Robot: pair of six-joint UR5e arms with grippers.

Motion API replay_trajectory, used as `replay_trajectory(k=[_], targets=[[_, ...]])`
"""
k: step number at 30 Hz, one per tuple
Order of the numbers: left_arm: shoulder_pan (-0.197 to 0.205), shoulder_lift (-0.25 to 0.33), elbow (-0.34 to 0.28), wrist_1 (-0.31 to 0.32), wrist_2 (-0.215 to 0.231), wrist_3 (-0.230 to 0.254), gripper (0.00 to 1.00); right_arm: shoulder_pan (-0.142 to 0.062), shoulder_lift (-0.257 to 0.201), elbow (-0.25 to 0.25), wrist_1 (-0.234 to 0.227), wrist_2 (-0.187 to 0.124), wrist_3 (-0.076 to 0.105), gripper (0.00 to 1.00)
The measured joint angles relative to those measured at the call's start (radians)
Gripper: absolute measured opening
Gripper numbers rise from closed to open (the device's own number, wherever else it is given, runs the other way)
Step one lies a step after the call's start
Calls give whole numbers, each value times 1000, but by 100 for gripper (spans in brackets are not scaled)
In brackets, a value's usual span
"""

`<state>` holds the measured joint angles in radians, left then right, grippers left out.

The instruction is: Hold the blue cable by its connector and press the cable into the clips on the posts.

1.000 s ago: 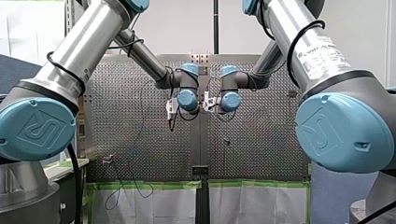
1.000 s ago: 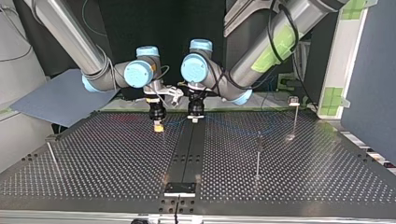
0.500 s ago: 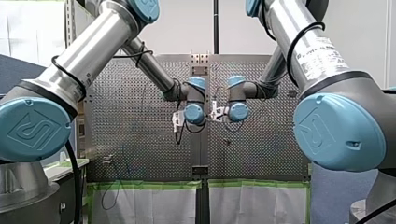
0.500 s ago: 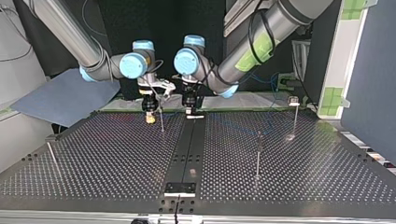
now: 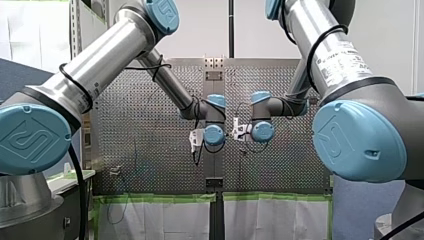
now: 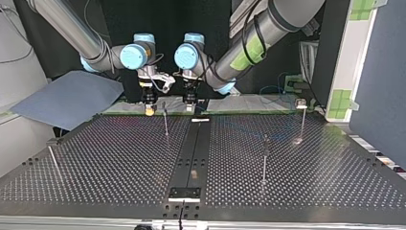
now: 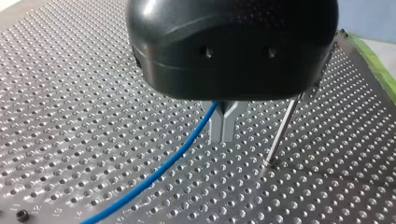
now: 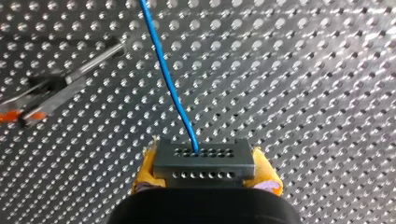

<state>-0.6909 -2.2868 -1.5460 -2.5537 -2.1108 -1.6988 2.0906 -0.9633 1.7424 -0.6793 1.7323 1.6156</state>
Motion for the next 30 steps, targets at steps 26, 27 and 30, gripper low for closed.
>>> replay_trajectory(k=[26, 27, 30], targets=[[-33, -85, 0, 87, -3, -5, 0, -48, 89, 207, -176, -10, 10, 0], [-33, -86, 0, 90, -3, -5, 0, -52, 94, 208, -182, -11, 11, 0], [-31, -87, 0, 100, -2, -5, 0, -61, 112, 208, -204, -12, 11, 0]])
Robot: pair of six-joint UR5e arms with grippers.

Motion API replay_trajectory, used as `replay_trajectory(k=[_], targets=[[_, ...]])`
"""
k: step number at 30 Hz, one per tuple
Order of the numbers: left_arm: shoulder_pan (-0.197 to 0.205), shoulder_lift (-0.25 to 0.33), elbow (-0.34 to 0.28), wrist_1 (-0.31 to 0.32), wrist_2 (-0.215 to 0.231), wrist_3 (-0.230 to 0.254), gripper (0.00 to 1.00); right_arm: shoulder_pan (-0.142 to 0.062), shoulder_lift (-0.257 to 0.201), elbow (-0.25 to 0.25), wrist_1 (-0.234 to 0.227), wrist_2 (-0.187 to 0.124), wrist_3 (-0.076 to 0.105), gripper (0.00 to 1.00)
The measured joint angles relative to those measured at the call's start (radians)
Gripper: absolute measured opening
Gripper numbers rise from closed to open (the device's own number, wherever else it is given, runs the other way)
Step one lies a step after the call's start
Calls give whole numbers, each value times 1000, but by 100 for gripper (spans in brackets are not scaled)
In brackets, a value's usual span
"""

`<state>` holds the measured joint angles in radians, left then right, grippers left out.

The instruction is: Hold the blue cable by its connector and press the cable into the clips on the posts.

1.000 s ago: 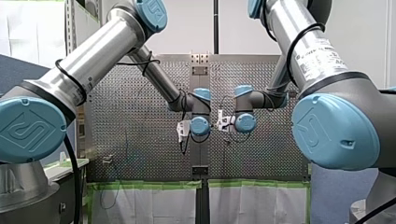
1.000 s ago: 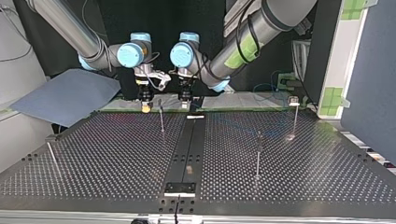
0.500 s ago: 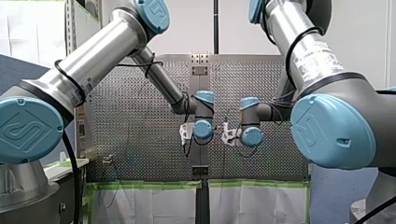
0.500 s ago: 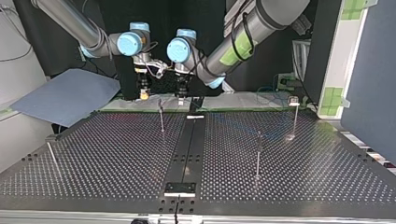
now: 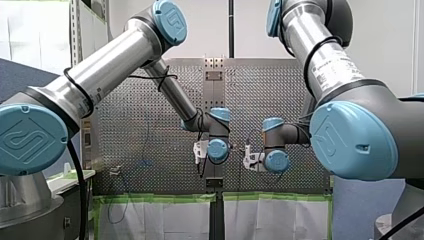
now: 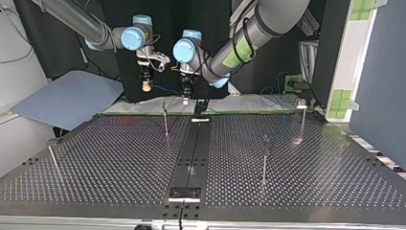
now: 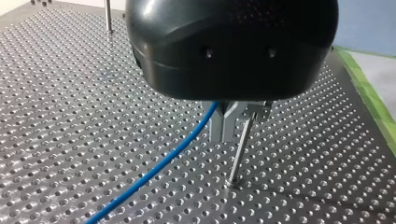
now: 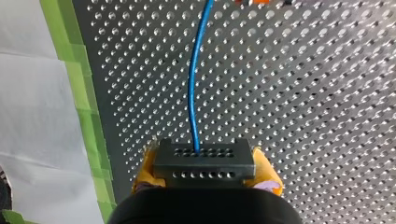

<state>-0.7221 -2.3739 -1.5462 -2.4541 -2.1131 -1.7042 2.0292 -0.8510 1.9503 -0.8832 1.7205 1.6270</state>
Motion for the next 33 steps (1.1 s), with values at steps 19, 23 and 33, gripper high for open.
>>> replay_trajectory(k=[19, 23, 33], targets=[[11, -75, 0, 2, 29, 15, 0, -41, 29, -52, -28, -65, -2, 0], [16, -95, 5, -1, 31, 18, 0, -44, 29, -64, 5, -88, -4, 0], [10, -161, 81, -37, 42, 24, 0, -44, 28, -71, 18, -155, -8, 0]])
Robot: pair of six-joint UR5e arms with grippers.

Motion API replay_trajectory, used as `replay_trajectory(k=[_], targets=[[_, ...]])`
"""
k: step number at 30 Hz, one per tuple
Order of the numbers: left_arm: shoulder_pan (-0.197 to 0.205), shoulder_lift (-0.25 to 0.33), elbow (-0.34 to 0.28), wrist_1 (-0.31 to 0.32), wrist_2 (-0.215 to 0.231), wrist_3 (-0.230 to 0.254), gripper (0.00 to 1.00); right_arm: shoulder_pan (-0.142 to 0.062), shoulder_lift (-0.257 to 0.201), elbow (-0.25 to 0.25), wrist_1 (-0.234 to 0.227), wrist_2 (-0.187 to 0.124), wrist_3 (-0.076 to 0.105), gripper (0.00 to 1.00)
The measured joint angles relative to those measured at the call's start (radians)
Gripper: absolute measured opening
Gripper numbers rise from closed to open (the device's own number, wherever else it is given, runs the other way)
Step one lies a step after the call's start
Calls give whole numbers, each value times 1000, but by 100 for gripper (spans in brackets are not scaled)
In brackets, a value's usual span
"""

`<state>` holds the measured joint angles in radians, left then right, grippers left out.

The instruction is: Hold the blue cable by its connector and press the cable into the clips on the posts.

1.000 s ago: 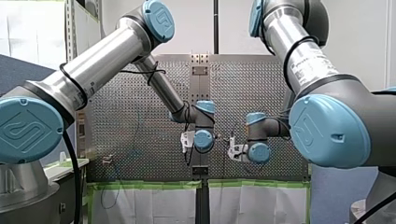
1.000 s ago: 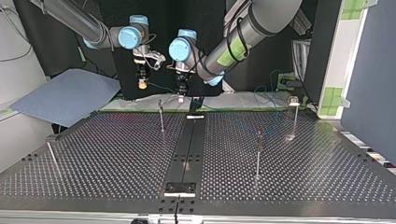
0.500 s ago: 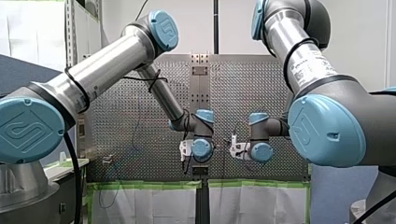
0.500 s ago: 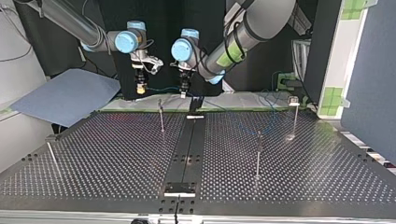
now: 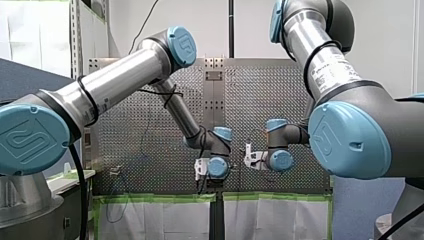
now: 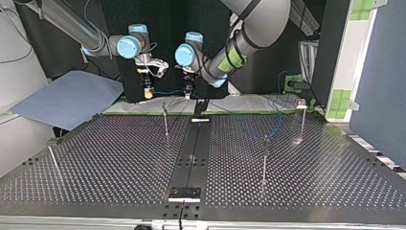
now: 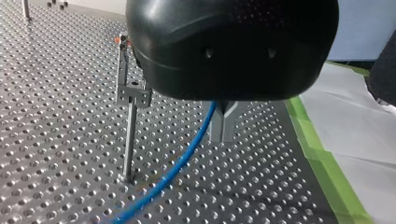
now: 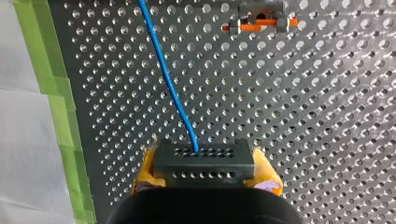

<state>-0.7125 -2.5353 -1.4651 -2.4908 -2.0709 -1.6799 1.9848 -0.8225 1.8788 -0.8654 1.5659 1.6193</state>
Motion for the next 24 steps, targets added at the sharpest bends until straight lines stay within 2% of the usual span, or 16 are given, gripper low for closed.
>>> replay_trajectory(k=[7, 13, 18, 24], targets=[[-6, -3, 28, -14, 6, -1, 0, 0, 0, -10, 4, -5, 5, 0], [-7, -3, 31, -20, 2, -12, 0, -5, 0, -25, 8, -10, 25, 0], [-9, -3, 31, -14, -3, -20, 0, -16, 1, -43, 20, -27, 36, 0], [-13, -3, 31, 7, 4, -30, 0, -31, 1, -61, 49, -40, 37, 0]])
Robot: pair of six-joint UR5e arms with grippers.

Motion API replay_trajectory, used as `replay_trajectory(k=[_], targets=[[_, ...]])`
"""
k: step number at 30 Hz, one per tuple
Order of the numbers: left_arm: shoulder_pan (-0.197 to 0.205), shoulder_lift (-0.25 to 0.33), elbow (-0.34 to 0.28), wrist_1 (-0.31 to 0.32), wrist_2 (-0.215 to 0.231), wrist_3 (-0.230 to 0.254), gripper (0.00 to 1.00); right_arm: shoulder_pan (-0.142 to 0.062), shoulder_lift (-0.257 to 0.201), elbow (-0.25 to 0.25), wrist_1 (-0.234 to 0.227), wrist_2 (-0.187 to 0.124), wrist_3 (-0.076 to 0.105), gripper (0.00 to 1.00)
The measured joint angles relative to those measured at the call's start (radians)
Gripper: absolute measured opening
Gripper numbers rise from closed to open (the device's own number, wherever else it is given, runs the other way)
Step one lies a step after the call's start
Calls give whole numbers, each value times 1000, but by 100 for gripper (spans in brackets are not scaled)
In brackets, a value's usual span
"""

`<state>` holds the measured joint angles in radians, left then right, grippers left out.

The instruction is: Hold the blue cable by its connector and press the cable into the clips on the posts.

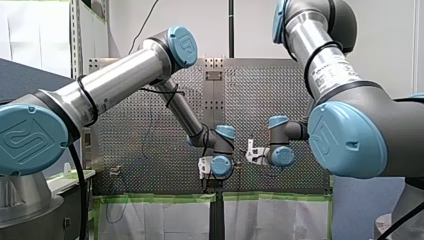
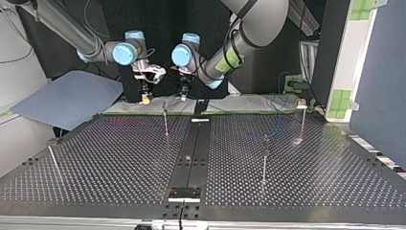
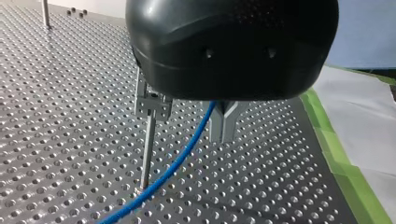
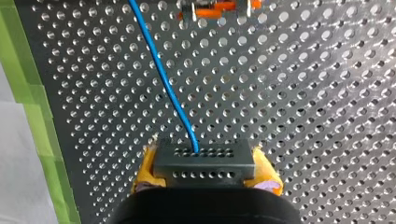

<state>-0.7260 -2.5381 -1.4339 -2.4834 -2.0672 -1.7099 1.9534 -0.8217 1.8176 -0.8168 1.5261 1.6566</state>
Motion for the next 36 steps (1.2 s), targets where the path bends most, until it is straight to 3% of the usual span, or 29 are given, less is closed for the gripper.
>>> replay_trajectory(k=[19, 28, 36], targets=[[-3, -1, 45, 21, 12, -13, 0, -59, 0, -58, 67, -38, 6, 0], [0, -1, 60, 19, 30, -16, 0, -93, 0, -71, 71, -108, 45, 0], [-4, -1, 93, -1, 46, -24, 0, -120, 0, -73, 76, -127, 51, 0]])
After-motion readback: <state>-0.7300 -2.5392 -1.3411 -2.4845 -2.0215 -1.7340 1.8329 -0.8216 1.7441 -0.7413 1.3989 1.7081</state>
